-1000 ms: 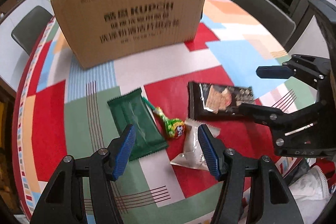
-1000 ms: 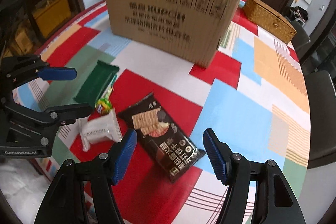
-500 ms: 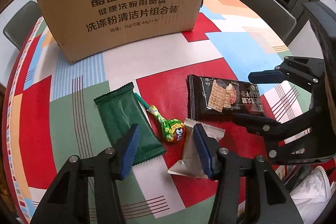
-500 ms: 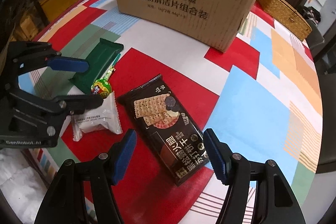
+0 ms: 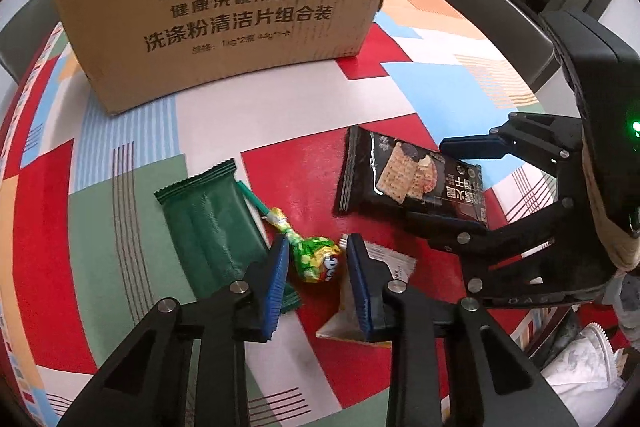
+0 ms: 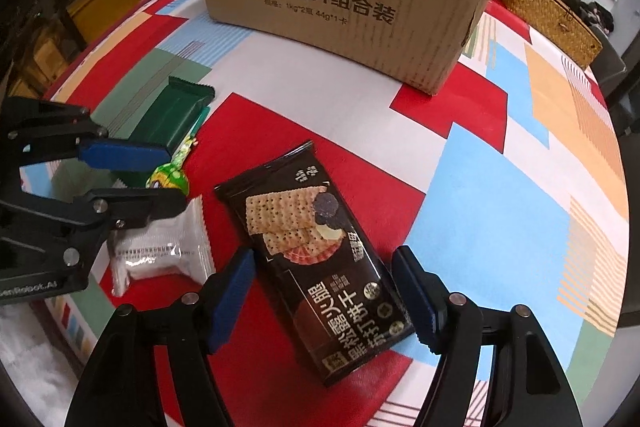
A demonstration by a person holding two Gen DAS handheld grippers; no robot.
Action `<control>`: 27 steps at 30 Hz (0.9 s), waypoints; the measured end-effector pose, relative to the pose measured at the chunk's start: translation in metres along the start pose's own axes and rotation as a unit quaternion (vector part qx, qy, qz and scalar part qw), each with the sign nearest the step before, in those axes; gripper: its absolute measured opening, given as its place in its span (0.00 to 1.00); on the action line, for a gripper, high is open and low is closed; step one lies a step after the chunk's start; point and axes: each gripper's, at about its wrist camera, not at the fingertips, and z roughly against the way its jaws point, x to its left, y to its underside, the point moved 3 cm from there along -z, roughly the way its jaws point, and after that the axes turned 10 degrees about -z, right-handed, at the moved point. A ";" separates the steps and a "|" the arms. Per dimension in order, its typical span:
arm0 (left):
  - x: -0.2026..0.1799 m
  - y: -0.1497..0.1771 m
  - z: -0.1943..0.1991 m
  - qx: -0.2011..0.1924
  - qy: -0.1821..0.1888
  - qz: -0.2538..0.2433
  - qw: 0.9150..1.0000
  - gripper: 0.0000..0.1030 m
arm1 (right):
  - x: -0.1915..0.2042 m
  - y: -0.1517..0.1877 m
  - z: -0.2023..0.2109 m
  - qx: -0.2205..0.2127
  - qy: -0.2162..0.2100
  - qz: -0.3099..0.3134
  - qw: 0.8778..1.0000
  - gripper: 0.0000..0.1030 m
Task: Organize snacks
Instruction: 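Grasp the green lollipop with the left tool while the right tool grasps the dark cracker pack, then carry both snacks over the cardboard box and open both tools to drop them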
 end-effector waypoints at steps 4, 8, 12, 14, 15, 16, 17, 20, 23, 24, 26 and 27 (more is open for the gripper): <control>0.004 0.005 -0.005 0.012 0.004 0.006 1.000 0.25 | -0.002 -0.004 -0.005 0.002 -0.006 -0.021 1.000 0.69; 0.003 0.004 -0.009 0.010 0.003 0.008 1.000 0.25 | -0.002 -0.007 -0.007 -0.006 -0.003 -0.032 0.999 0.69; 0.004 0.002 -0.012 0.007 0.004 0.010 1.000 0.24 | 0.000 -0.007 -0.007 -0.013 -0.002 -0.037 0.999 0.63; 0.004 0.002 -0.011 0.006 0.004 0.009 1.000 0.24 | 0.000 -0.007 -0.005 -0.017 -0.002 -0.039 0.999 0.55; 0.004 0.002 -0.011 0.005 0.004 0.010 1.000 0.24 | 0.000 -0.007 -0.004 -0.017 -0.002 -0.042 0.999 0.54; 0.004 0.003 -0.010 0.004 0.002 0.010 1.000 0.24 | 0.000 -0.008 -0.004 -0.018 -0.001 -0.045 0.999 0.53; 0.004 0.002 -0.008 0.001 -0.001 0.010 1.000 0.24 | -0.001 -0.008 -0.004 -0.018 0.000 -0.047 0.999 0.53; 0.003 0.002 -0.001 -0.009 -0.006 0.008 1.000 0.24 | -0.002 -0.006 -0.001 -0.020 0.003 -0.055 0.998 0.52; 0.002 0.001 0.010 -0.023 -0.011 0.005 1.000 0.24 | -0.004 -0.004 0.005 -0.026 0.006 -0.060 0.998 0.52; 0.001 0.000 0.013 -0.028 -0.012 0.005 1.000 0.24 | -0.004 -0.004 0.011 -0.033 0.007 -0.063 0.997 0.52; 0.000 -0.003 0.019 -0.039 -0.011 0.003 0.999 0.24 | -0.005 -0.004 0.020 -0.045 0.009 -0.068 0.997 0.52; -0.001 -0.004 0.022 -0.043 -0.012 0.002 0.999 0.24 | -0.005 -0.005 0.024 -0.051 0.010 -0.069 0.996 0.52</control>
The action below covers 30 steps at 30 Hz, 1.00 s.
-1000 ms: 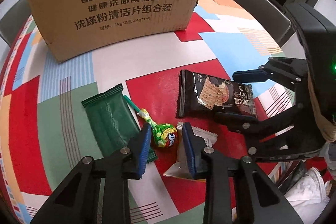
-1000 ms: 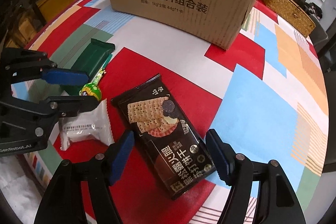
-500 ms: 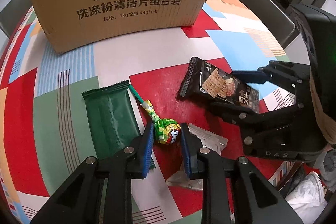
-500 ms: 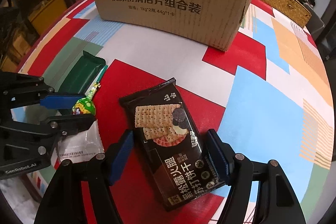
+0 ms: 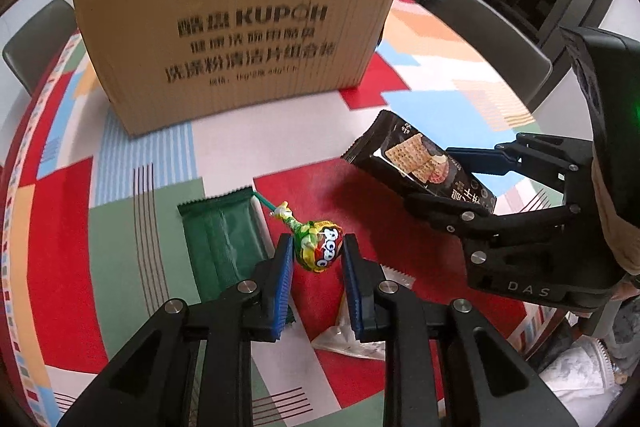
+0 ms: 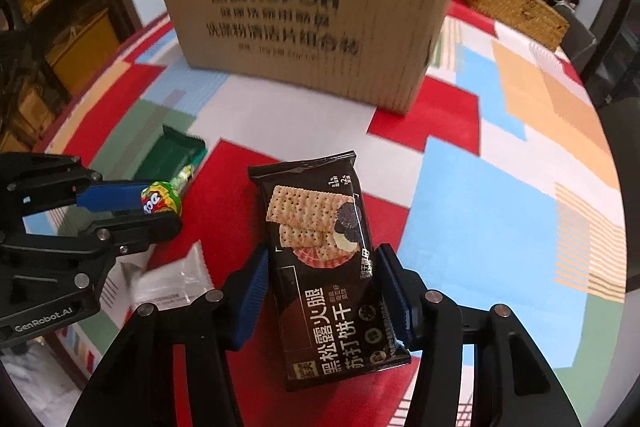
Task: Organize snacks
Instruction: 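Carry both snacks over the cardboard box and open both tools to drop them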
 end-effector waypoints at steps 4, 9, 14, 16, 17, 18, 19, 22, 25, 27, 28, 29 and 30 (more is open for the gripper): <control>-0.001 -0.004 0.006 -0.015 -0.005 -0.002 1.000 0.23 | 0.003 -0.008 0.014 -0.024 0.000 -0.009 1.000 0.52; -0.001 -0.009 0.020 -0.033 -0.011 -0.002 0.999 0.23 | 0.005 -0.012 0.028 -0.043 0.000 -0.012 0.999 0.52; 0.000 -0.019 0.040 -0.061 -0.024 -0.008 0.998 0.23 | 0.008 -0.017 0.039 -0.059 -0.006 -0.017 0.998 0.52; 0.000 -0.024 0.051 -0.075 -0.030 -0.010 0.997 0.23 | 0.007 -0.019 0.043 -0.067 -0.008 -0.022 0.997 0.52; 0.001 -0.027 0.056 -0.082 -0.033 -0.012 0.996 0.23 | 0.008 -0.021 0.046 -0.072 -0.008 -0.024 0.997 0.52; 0.001 -0.030 0.062 -0.090 -0.036 -0.014 0.995 0.23 | 0.008 -0.023 0.050 -0.079 -0.008 -0.026 0.997 0.52; 0.002 -0.034 0.069 -0.101 -0.041 -0.017 0.994 0.23 | 0.008 -0.025 0.053 -0.084 -0.009 -0.029 0.996 0.52; 0.004 -0.044 0.086 -0.126 -0.048 -0.022 0.991 0.24 | 0.007 -0.033 0.066 -0.106 -0.012 -0.037 0.994 0.52; 0.005 -0.057 0.106 -0.157 -0.057 -0.028 0.986 0.24 | 0.009 -0.045 0.083 -0.137 -0.011 -0.038 0.990 0.52; 0.006 -0.066 0.118 -0.176 -0.065 -0.033 0.982 0.24 | 0.010 -0.052 0.094 -0.156 -0.010 -0.036 0.987 0.52; 0.007 -0.071 0.123 -0.185 -0.069 -0.035 0.980 0.24 | 0.010 -0.057 0.100 -0.166 -0.010 -0.037 0.985 0.52; 0.008 -0.074 0.127 -0.191 -0.073 -0.037 0.978 0.24 | 0.011 -0.061 0.105 -0.175 -0.011 -0.038 0.984 0.52; 0.010 -0.078 0.133 -0.200 -0.078 -0.038 0.976 0.24 | 0.011 -0.064 0.109 -0.182 -0.012 -0.036 0.983 0.52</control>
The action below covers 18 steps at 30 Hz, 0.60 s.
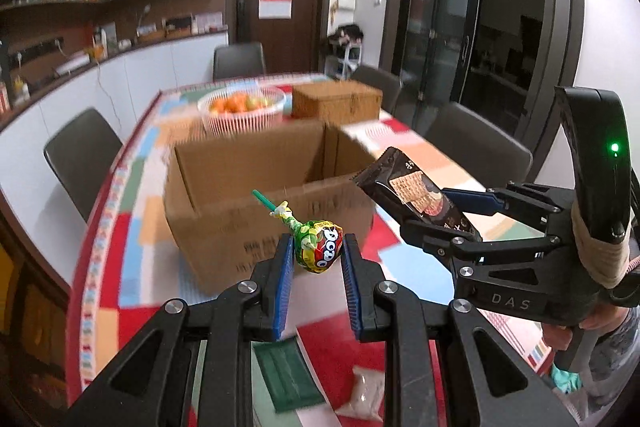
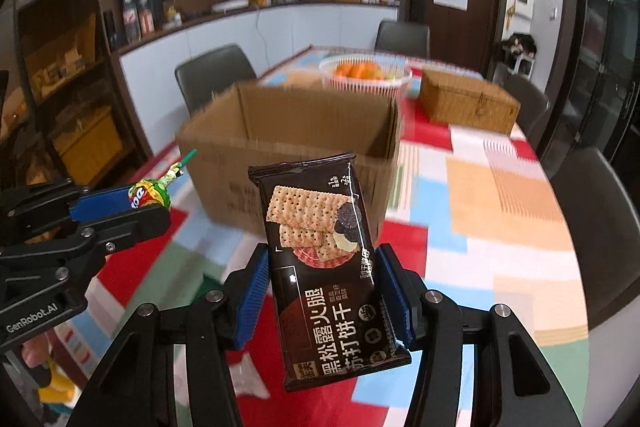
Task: Organize snacks
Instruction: 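Carry both snacks over the cardboard box and open both tools to drop them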
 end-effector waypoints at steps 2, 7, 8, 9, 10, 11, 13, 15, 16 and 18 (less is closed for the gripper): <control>0.004 -0.009 0.003 -0.011 -0.008 -0.002 1.000 0.24 | 0.002 -0.011 0.006 -0.018 0.000 0.002 1.000 0.52; 0.014 -0.025 0.008 -0.029 -0.023 -0.005 0.999 0.24 | 0.006 -0.038 0.009 -0.045 -0.006 0.001 0.999 0.52; 0.017 -0.028 0.008 -0.031 -0.026 -0.006 0.999 0.24 | 0.007 -0.043 0.009 -0.049 -0.007 0.001 0.999 0.52; 0.020 -0.031 0.007 -0.033 -0.029 -0.007 0.999 0.24 | 0.008 -0.047 0.008 -0.051 -0.009 0.001 0.999 0.52; 0.024 -0.035 0.006 -0.035 -0.033 -0.007 0.999 0.24 | 0.009 -0.051 0.006 -0.052 -0.011 0.000 0.999 0.52; 0.027 -0.037 0.005 -0.036 -0.035 -0.006 0.999 0.24 | 0.010 -0.056 0.005 -0.052 -0.014 0.000 0.999 0.52; 0.035 -0.043 0.001 -0.036 -0.035 -0.001 0.999 0.24 | 0.013 -0.065 0.001 -0.056 -0.018 0.006 0.998 0.52; 0.044 -0.048 -0.003 -0.036 -0.037 0.004 0.999 0.24 | 0.016 -0.073 -0.003 -0.059 -0.015 0.011 0.998 0.52; 0.048 -0.050 -0.005 -0.035 -0.038 0.007 0.999 0.24 | 0.018 -0.078 -0.005 -0.061 -0.015 0.015 0.998 0.52; 0.056 -0.055 -0.013 -0.032 -0.032 0.014 0.999 0.24 | 0.020 -0.084 -0.010 -0.060 -0.013 0.015 0.998 0.52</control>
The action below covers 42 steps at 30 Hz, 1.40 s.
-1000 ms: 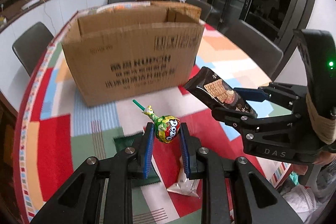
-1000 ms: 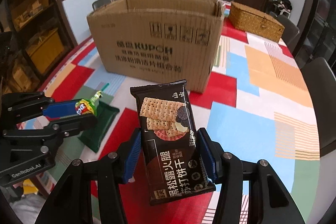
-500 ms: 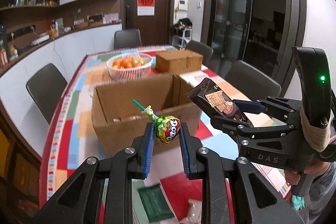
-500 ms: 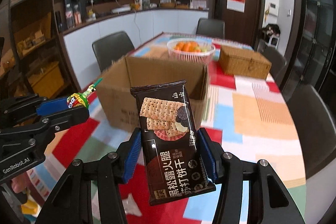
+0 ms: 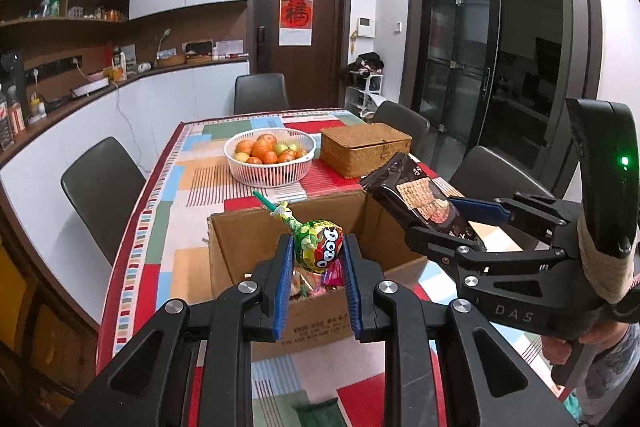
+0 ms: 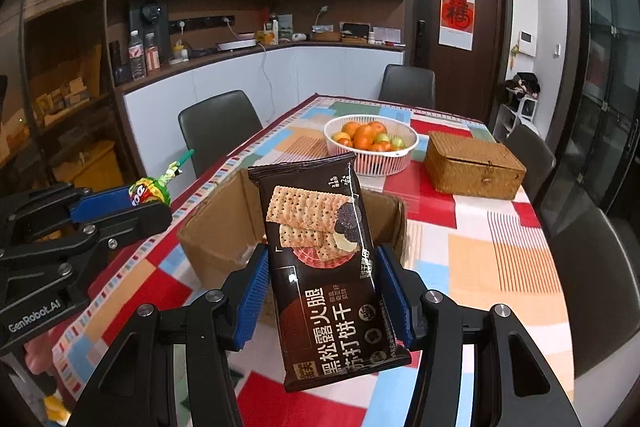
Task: Organize snacks
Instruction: 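Carry both snacks over the cardboard box and open both tools to drop them, then move both tools back over the green pack and white pack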
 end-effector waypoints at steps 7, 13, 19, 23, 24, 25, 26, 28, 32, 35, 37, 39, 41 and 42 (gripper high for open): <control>0.020 -0.005 -0.031 0.028 0.002 0.019 0.999 0.24 | 0.004 -0.021 -0.028 0.013 -0.011 0.000 1.000 0.52; 0.039 -0.004 -0.063 0.070 0.004 0.043 0.997 0.24 | 0.003 -0.034 -0.066 0.046 -0.007 -0.002 0.999 0.52; 0.042 -0.002 -0.088 0.099 -0.011 0.035 0.994 0.25 | 0.000 -0.034 -0.096 0.072 0.010 -0.003 0.997 0.52; 0.044 0.001 -0.080 0.093 -0.057 0.032 0.993 0.46 | -0.002 -0.034 -0.106 0.080 0.015 -0.014 0.997 0.57; 0.043 0.003 -0.074 0.089 -0.061 0.031 0.994 0.46 | -0.004 -0.032 -0.103 0.078 0.022 -0.020 0.997 0.57; 0.041 0.006 -0.067 0.086 -0.064 0.029 0.994 0.46 | -0.006 -0.030 -0.097 0.071 0.026 -0.024 0.997 0.57; 0.039 0.008 -0.060 0.082 -0.065 0.027 0.994 0.47 | -0.005 -0.029 -0.092 0.066 0.026 -0.023 0.997 0.57; 0.033 0.014 -0.047 0.075 -0.067 0.019 0.995 0.49 | -0.005 -0.022 -0.075 0.051 0.031 -0.018 0.998 0.57; 0.017 0.030 -0.022 0.070 -0.064 0.007 0.995 0.51 | 0.000 -0.006 -0.043 0.031 0.026 -0.006 0.999 0.57; 0.007 0.041 -0.008 0.068 -0.056 0.001 0.996 0.53 | 0.007 0.008 -0.022 0.024 0.015 0.005 1.000 0.57; 0.000 0.050 0.000 0.070 -0.052 0.002 0.996 0.53 | 0.012 0.018 -0.010 0.023 0.008 0.011 1.000 0.57; -0.007 0.059 0.008 0.073 -0.047 0.001 0.996 0.53 | 0.015 0.027 -0.001 0.026 0.002 0.015 1.000 0.57; -0.013 0.068 0.015 0.076 -0.040 0.000 0.996 0.55 | 0.017 0.037 0.004 0.033 -0.005 0.019 0.999 0.57; -0.016 0.074 0.018 0.080 -0.040 -0.002 0.996 0.57 | 0.017 0.043 0.007 0.040 -0.008 0.018 0.999 0.57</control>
